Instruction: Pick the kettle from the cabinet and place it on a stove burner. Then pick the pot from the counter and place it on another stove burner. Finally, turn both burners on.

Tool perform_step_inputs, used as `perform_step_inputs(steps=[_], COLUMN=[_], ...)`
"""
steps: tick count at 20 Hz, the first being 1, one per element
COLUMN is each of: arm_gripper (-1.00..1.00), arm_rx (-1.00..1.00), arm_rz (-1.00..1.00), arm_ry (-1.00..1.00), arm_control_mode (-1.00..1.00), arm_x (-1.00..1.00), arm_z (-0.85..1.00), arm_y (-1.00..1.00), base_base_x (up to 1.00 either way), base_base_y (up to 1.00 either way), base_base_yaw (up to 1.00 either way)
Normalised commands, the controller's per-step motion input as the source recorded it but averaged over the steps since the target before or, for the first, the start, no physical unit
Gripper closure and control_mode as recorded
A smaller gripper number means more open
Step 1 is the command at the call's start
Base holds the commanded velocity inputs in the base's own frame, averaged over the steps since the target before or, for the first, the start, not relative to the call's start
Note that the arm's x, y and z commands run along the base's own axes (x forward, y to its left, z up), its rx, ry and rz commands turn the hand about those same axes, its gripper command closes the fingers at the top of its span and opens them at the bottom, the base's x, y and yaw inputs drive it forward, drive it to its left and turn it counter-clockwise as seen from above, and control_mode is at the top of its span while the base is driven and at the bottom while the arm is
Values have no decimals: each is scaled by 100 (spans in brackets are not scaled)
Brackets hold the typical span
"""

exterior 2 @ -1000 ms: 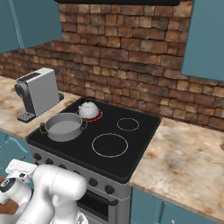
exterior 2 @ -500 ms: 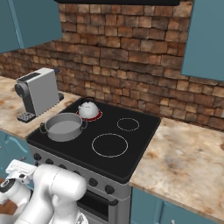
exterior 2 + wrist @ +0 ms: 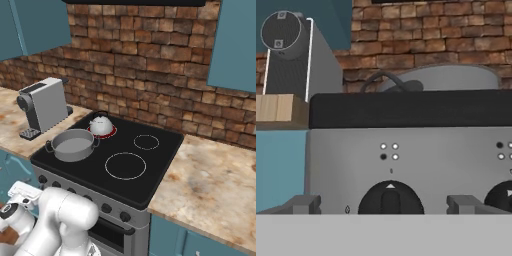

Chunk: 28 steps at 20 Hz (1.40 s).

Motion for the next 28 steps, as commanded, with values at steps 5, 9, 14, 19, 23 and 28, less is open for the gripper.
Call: perform_step_inputs(steps=[5, 9, 14, 19, 23, 28], arm_gripper=[-100, -100, -100, -100, -100, 100], arm_rx=[4, 3, 4, 3, 2, 1], arm_rz=[0, 0, 0, 0, 0, 0], arm_ry=[0, 0, 0, 0, 0, 0], arm_control_mode=[-100, -100, -100, -100, -100, -100], arm_x=[18, 15, 13, 13, 10, 14], arm_z=[-11, -21, -11, -5, -11, -14], arm_y=[0, 0, 0, 0, 0, 0], base_base_x=[0, 0, 0, 0, 0, 0], base_base_y=[0, 0, 0, 0, 0, 0], base_base_yaw=[0, 0, 0, 0, 0, 0])
